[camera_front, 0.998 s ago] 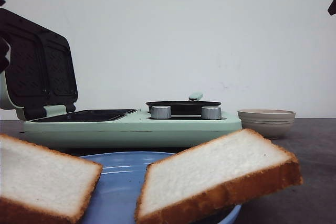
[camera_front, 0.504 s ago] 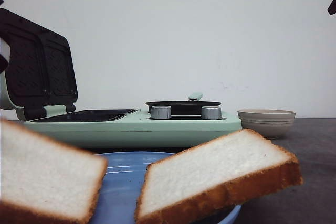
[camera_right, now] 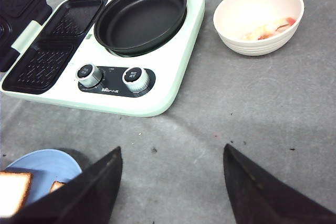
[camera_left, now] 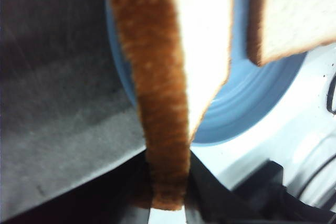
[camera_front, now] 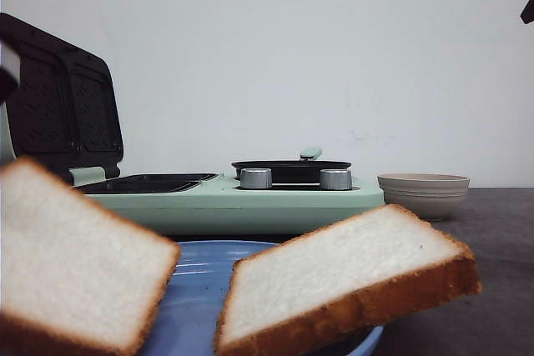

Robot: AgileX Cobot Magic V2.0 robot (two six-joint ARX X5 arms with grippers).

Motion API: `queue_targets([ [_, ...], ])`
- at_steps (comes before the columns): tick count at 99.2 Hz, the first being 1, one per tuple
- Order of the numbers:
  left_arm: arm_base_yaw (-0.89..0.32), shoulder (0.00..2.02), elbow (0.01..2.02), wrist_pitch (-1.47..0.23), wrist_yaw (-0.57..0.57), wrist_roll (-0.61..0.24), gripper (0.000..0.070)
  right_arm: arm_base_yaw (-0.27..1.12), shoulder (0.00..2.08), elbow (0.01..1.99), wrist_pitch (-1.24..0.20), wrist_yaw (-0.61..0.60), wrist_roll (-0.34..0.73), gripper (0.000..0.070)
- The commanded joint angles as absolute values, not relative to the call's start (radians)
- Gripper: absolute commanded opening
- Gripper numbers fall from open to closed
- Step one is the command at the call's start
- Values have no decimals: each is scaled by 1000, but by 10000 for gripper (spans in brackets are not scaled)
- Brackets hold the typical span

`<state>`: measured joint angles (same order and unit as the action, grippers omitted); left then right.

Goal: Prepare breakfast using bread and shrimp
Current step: 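Lift the bread slice with the left gripper over the sandwich plate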

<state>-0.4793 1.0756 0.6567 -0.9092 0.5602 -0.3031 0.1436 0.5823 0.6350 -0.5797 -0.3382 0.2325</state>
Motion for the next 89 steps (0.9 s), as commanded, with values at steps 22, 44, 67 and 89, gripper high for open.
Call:
queue_targets([
  [22,-560,1005,850,-899,247,-181,4,146,587,651,-569,-339,223,377],
  [44,-639,1023,1060,-846,-233,152,4,146,587,651,-569,-339,220,377],
  [67,-637,1120,1121,-739,-451,475,3,146,587,651,-569,-340,220,377],
  [89,-618,1277,1123,-517,-564,736,3,146,587,651,-569,-340,220,377],
])
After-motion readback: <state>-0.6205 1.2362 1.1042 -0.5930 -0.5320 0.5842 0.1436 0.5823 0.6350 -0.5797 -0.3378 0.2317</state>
